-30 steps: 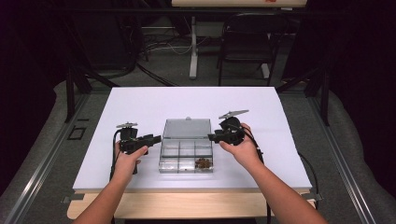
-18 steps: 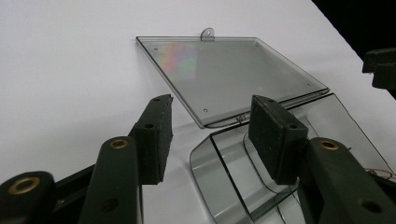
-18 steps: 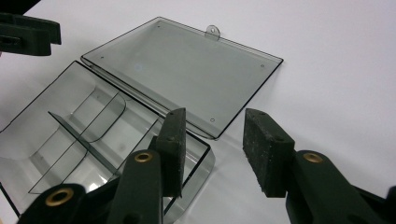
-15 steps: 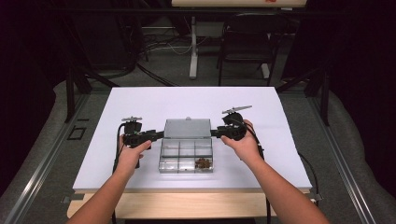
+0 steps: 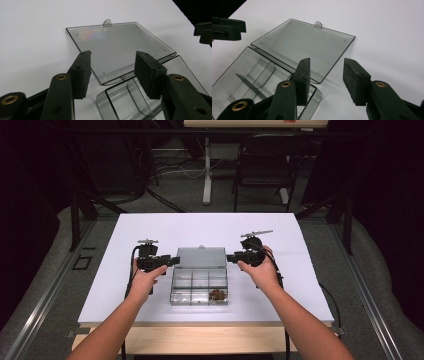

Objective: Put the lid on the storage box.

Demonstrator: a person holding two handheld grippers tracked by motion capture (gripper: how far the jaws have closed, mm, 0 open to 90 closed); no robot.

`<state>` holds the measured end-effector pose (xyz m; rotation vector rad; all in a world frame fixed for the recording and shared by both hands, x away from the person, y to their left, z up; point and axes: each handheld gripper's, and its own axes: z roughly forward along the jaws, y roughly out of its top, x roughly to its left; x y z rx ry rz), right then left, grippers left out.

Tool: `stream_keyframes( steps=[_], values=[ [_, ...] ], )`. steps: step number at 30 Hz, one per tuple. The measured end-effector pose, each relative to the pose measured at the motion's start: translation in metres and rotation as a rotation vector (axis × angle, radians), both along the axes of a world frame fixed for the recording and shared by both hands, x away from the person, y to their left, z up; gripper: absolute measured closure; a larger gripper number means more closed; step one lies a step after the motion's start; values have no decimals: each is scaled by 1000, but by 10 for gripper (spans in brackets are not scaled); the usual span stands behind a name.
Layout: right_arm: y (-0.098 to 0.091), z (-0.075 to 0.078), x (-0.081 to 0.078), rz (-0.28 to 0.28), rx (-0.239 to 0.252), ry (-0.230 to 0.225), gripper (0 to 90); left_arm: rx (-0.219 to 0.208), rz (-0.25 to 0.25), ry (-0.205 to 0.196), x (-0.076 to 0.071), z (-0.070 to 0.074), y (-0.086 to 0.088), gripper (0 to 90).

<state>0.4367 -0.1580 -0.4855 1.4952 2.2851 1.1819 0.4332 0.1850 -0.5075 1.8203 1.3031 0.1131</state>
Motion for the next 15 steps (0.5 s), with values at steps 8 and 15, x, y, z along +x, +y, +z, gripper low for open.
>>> stream_keyframes(
  steps=[8,15],
  values=[
    [-6,-6,10,-29,0,26,570,20,19,27,9,-3,-1,476],
    [-7,-15,21,-46,-6,65,570,25,40,37,19,-3,-2,476]
  ],
)
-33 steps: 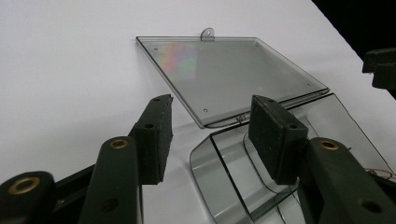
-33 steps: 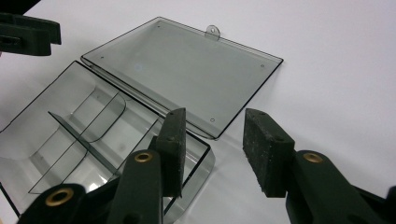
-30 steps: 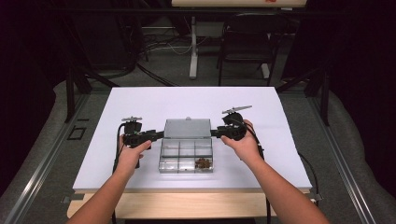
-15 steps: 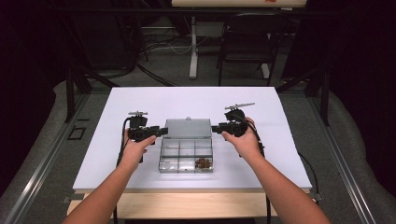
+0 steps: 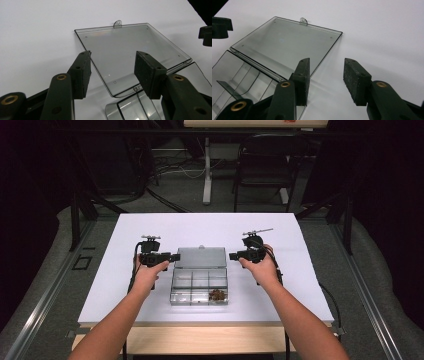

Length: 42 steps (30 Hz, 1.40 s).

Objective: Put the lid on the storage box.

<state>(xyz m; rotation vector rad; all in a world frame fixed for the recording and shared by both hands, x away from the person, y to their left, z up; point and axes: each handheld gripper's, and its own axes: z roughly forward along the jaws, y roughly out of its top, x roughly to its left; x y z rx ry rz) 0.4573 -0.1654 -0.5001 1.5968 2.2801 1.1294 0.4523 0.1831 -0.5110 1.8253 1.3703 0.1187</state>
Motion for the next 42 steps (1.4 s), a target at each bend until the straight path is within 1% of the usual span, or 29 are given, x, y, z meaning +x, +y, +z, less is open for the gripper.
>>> stream_keyframes(
  steps=[1,2,4,6,8,9,10,12,16,18,19,20,21,24,25,27,28,29,31,33,37,38,42],
  values=[
    [0,0,1,-5,-1,0,570,2,-1,6,1,0,0,476],
    [0,0,2,-3,-7,2,570,-5,6,10,3,-1,0,476],
    [1,0,5,-5,-6,4,568,-17,5,17,5,-1,1,476],
    [2,2,8,-4,-12,17,566,-25,7,27,8,-1,0,475],
    [4,2,10,-6,-12,15,563,-17,10,29,10,-1,0,471],
    [5,2,12,-13,-4,15,561,-16,8,32,10,0,0,470],
    [6,2,13,-11,-11,27,562,-10,2,31,11,0,0,468],
    [8,2,15,-7,-19,26,562,-8,-1,39,13,0,-2,467],
    [14,2,17,3,-28,33,559,-11,1,44,16,-2,-3,463],
    [18,1,19,9,-23,38,556,-8,5,49,17,-3,-4,461],
    [20,1,19,2,-27,38,554,-15,9,52,17,-4,-4,460],
    [21,1,20,11,-29,39,551,-22,13,56,18,-5,-3,459],
    [23,0,21,7,-25,42,548,-25,18,58,19,-5,-3,458],
    [27,-3,23,7,-24,51,541,-18,20,62,21,-8,-2,456],
    [27,-4,24,12,-25,54,540,-20,23,71,23,-10,-2,456],
    [29,-7,25,7,-19,64,538,-17,24,76,24,-13,-2,457],
    [30,-8,26,0,-15,66,539,-11,16,83,25,-14,-1,458],
    [31,-9,26,-2,-14,78,538,-13,23,87,26,-15,-2,459],
    [32,-12,28,-1,-6,80,538,-11,21,86,27,-17,-2,459],
    [33,-13,29,3,-18,89,539,-18,26,88,28,-18,-3,459],
    [36,-17,31,-5,13,102,535,-9,17,101,30,-21,-4,459],
    [36,-17,32,-8,17,121,535,-10,18,102,30,-22,-4,458],
    [36,-21,34,-30,35,144,523,-11,18,105,30,-23,-7,457]
  ],
)
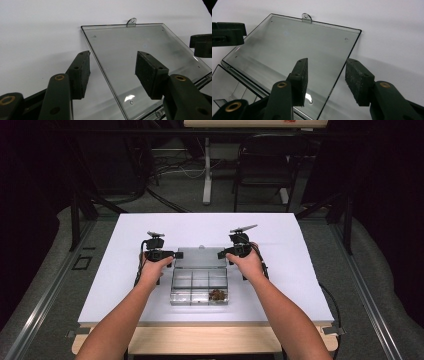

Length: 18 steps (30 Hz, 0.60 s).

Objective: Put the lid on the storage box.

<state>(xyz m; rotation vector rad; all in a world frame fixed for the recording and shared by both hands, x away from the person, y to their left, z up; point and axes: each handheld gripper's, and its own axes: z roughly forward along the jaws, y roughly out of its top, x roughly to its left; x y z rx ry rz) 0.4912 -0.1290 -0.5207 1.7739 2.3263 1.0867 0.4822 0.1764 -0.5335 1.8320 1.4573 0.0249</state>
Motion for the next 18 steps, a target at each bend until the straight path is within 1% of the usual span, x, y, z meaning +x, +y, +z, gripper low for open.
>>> stream_keyframes(
  steps=[1,2,5,6,7,9,11,15,17,18],
  values=[
    [-1,0,0,2,0,5,519,-1,-1,1,0,0,0,457],
    [0,0,1,-7,9,4,518,-6,-1,7,0,0,-1,455],
    [0,-1,1,-11,21,18,511,-2,-13,20,0,-1,-4,453],
    [0,-1,1,-4,17,25,510,-9,-11,24,0,-1,-5,452],
    [0,-2,1,-16,20,22,509,-13,-8,26,0,-2,-5,450],
    [0,-3,2,-15,26,43,504,-15,-9,31,0,-2,-6,449],
    [0,-4,3,-17,34,49,498,-26,-14,37,1,-3,-6,447],
    [0,-5,3,-30,39,69,491,-21,-18,44,1,-5,-6,444],
    [0,-5,3,-21,38,84,491,-24,-18,53,2,-6,-6,442],
    [0,-5,3,-25,48,87,491,-19,-20,58,2,-7,-6,440]
  ],
)
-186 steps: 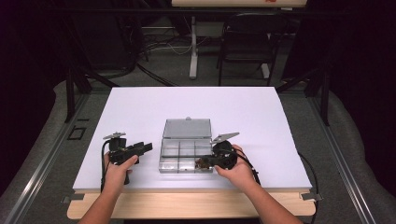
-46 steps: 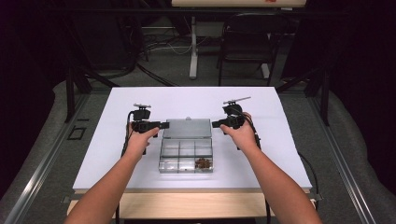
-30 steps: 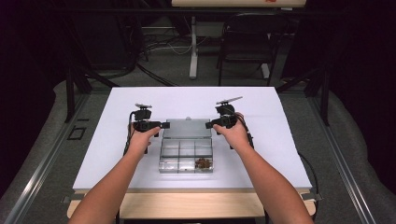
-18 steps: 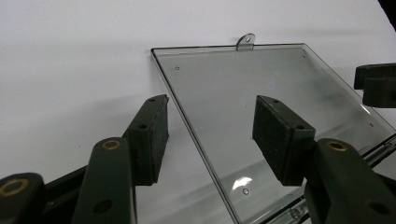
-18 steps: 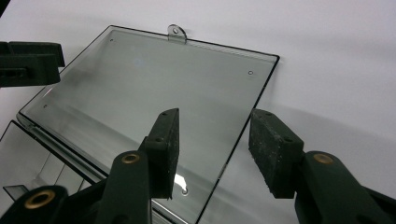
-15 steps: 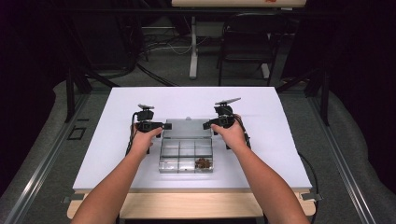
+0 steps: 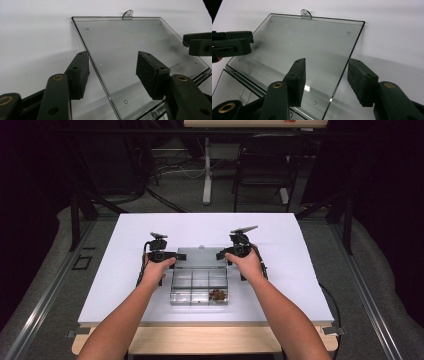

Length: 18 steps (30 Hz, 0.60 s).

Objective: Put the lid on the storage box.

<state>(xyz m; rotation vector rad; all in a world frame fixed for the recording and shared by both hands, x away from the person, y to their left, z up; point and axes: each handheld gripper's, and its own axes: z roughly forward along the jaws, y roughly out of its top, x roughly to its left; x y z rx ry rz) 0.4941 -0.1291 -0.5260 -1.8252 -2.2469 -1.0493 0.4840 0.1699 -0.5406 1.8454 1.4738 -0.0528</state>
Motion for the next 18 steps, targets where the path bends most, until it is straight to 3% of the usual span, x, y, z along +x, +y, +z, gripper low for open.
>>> stream_keyframes(
  steps=[18],
  values=[
    [2,-7,2,-9,18,59,459,-15,-2,22,1,-3,0,428]
  ],
)
